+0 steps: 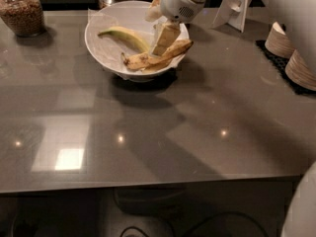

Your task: Pick banana from white bowl

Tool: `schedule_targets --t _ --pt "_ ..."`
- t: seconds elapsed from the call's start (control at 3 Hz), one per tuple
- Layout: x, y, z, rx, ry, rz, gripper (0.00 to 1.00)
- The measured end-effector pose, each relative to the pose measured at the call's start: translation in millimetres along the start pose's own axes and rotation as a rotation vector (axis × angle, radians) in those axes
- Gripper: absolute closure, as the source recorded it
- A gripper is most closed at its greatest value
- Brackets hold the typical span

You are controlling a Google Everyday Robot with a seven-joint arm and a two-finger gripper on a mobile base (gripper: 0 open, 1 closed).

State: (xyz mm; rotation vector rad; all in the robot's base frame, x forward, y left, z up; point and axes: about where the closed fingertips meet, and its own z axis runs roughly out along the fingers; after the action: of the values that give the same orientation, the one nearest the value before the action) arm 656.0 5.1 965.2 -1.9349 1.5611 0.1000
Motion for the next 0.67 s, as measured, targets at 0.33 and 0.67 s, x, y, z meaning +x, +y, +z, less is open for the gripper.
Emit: schedule_targets --t 0.33,0.67 --pt "9 0 17 -0.017 0.010 0.000 0.27" --pt "22 1 32 -0.028 0.026 0.012 0.30"
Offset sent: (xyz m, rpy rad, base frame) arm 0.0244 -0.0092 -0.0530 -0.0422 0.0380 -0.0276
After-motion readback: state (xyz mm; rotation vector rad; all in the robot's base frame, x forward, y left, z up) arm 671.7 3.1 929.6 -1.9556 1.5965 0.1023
